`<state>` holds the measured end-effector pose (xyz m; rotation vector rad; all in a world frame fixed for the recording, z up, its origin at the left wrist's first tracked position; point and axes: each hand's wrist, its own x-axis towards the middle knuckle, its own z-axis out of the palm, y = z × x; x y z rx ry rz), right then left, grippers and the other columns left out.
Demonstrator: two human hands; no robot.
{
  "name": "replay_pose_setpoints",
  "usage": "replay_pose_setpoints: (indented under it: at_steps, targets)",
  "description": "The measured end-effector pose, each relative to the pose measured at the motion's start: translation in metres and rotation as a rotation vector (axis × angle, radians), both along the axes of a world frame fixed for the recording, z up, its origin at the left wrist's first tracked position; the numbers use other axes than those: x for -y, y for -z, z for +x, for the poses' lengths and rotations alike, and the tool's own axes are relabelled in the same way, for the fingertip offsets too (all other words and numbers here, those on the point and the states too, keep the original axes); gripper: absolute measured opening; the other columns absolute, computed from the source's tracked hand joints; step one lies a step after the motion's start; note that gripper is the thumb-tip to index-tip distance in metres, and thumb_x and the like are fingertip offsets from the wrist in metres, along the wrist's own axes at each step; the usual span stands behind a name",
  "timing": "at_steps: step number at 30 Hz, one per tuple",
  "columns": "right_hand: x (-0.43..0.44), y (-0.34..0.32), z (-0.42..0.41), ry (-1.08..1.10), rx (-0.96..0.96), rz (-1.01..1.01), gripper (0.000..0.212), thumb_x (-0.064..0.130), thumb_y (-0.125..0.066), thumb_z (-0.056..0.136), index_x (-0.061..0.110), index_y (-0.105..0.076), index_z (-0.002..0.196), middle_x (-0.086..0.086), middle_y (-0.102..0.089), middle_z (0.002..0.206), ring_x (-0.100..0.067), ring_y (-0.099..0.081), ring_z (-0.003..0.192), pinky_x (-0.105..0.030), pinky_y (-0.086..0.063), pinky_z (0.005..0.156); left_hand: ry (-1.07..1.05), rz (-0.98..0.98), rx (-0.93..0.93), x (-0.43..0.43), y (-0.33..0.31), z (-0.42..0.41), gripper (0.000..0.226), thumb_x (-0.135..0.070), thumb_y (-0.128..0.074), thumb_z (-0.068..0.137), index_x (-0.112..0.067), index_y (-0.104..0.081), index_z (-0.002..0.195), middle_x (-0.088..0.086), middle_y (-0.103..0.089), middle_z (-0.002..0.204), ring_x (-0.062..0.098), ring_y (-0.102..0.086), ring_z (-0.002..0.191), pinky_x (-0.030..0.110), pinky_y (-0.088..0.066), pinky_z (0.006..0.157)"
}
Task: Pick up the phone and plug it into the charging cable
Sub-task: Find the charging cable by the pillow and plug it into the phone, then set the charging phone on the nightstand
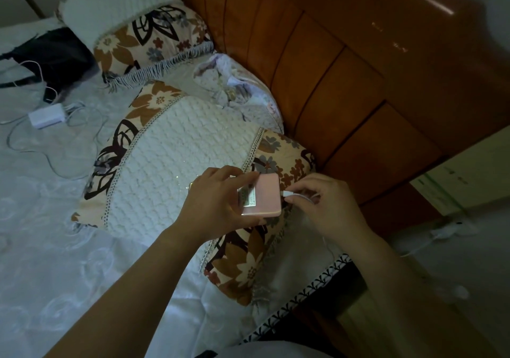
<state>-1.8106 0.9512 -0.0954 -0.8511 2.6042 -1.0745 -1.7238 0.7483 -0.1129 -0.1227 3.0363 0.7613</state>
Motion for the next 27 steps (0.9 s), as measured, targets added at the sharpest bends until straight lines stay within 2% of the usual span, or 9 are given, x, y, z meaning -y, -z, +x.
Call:
replay_pose_setpoints:
  at_steps: [6, 12, 16, 18, 23, 27]
  targets:
    - [0.004, -0.002, 0.003, -0.044, -0.028, 0.042, 0.01, 0.018, -0.069, 0.08, 0.017, -0.07, 0.089, 0.003, -0.065, 0.089, -0.004, -0.056, 0.079, -0.012, -0.045, 0.064, 0.024, 0.021, -0.002, 0.003, -0.001, 0.002, 0.086, -0.068, -0.068, 0.055, -0.033, -0.047, 0.131, 0.0, -0.058, 0.123, 0.023, -0.048, 0.107, 0.045, -0.043, 0.087]
    - [-0.009, -0.006, 0.013, 0.061, -0.04, 0.018, 0.012, 0.017, -0.069, 0.079, 0.012, -0.07, 0.09, 0.003, -0.065, 0.09, -0.001, -0.053, 0.082, -0.006, -0.041, 0.067, 0.113, 0.02, -0.038, -0.008, -0.004, -0.007, 0.086, -0.064, -0.072, 0.055, -0.03, -0.048, 0.13, 0.002, -0.058, 0.126, 0.025, -0.049, 0.109, 0.036, -0.039, 0.084]
    - [-0.035, -0.007, 0.023, 0.163, -0.034, 0.036, 0.009, 0.014, -0.068, 0.079, 0.014, -0.069, 0.089, 0.009, -0.06, 0.086, 0.004, -0.054, 0.081, -0.003, -0.039, 0.067, 0.234, 0.017, -0.053, -0.029, -0.003, -0.022, 0.086, -0.062, -0.074, 0.055, -0.028, -0.049, 0.13, 0.004, -0.058, 0.127, 0.026, -0.049, 0.111, 0.035, -0.035, 0.086]
    - [-0.054, -0.006, 0.031, 0.241, -0.028, 0.047, 0.009, 0.014, -0.07, 0.078, 0.014, -0.069, 0.087, 0.009, -0.059, 0.085, 0.001, -0.056, 0.079, -0.004, -0.04, 0.067, 0.317, 0.015, -0.067, -0.045, -0.001, -0.03, 0.085, -0.059, -0.075, 0.055, -0.026, -0.05, 0.129, 0.008, -0.059, 0.125, 0.029, -0.049, 0.109, 0.034, -0.034, 0.085]
    - [-0.11, -0.012, 0.054, 0.364, -0.041, 0.035, 0.01, 0.013, -0.073, 0.074, 0.011, -0.071, 0.084, 0.0, -0.065, 0.083, -0.008, -0.058, 0.076, -0.011, -0.043, 0.067, 0.526, 0.038, -0.061, -0.099, -0.004, -0.041, 0.085, -0.061, -0.074, 0.056, -0.024, -0.05, 0.129, 0.007, -0.059, 0.123, 0.026, -0.05, 0.108, 0.03, -0.029, 0.081]
    - [-0.163, -0.021, 0.071, 0.516, -0.05, -0.022, 0.018, 0.016, -0.076, 0.071, 0.014, -0.073, 0.089, 0.006, -0.065, 0.081, -0.006, -0.061, 0.074, -0.015, -0.046, 0.066, 0.64, 0.004, -0.085, -0.147, -0.013, -0.049, 0.087, -0.066, -0.069, 0.058, -0.023, -0.049, 0.13, 0.007, -0.059, 0.123, 0.024, -0.051, 0.106, 0.031, -0.032, 0.082]
